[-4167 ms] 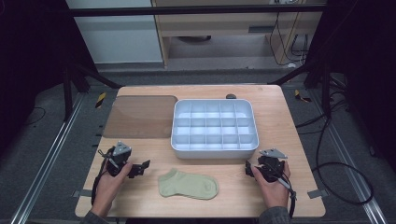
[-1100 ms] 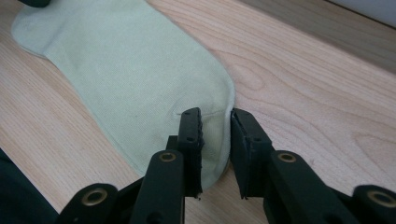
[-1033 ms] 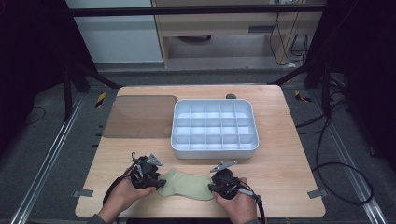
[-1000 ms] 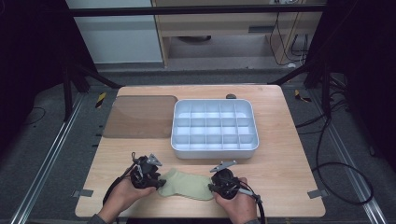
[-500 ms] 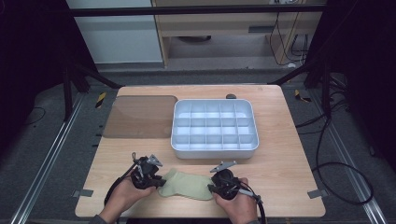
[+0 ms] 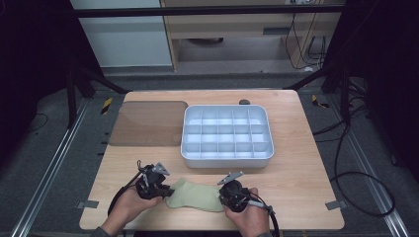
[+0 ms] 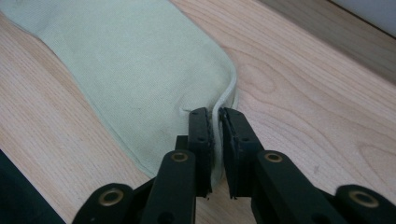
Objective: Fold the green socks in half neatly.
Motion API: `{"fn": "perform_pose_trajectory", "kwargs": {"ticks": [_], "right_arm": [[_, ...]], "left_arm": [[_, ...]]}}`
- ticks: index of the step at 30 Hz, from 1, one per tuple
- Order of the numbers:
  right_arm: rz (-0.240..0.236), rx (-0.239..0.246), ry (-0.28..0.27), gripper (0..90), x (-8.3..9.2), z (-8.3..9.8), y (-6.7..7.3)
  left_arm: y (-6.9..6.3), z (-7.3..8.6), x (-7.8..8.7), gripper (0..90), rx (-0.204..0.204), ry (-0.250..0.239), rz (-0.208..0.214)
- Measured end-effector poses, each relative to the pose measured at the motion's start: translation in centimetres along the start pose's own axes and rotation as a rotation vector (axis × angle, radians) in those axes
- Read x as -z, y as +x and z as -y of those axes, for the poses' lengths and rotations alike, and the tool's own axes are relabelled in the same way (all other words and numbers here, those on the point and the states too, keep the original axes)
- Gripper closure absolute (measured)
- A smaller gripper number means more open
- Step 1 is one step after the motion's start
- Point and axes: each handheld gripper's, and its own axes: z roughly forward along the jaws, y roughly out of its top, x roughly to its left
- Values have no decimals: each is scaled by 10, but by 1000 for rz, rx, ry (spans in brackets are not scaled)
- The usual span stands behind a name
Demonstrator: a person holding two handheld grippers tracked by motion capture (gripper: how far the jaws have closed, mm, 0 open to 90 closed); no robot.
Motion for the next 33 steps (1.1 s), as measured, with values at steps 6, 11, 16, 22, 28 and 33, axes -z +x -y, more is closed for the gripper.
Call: {"fn": "perform_pose_trajectory", "kwargs": {"ticks": [6, 11, 16, 22, 28, 33], "right_arm": [[-12, 1, -5, 850, 1, 0, -4], [-21, -6, -7, 851, 1, 0, -5], [-25, -7, -11, 852, 1, 0, -5], [-31, -6, -10, 853, 1, 0, -6], [-33, -20, -9, 853, 1, -1, -3], [-35, -22, -11, 852, 2, -3, -1]], "left_arm": [[2, 1, 2, 786, -11, 7, 5], [2, -1, 4, 785, -16, 7, 5], [3, -1, 7, 785, -16, 7, 8], [4, 0, 7, 784, -12, 8, 13], [3, -1, 8, 782, -17, 17, 12], [4, -3, 12, 778, -12, 14, 12]]}}
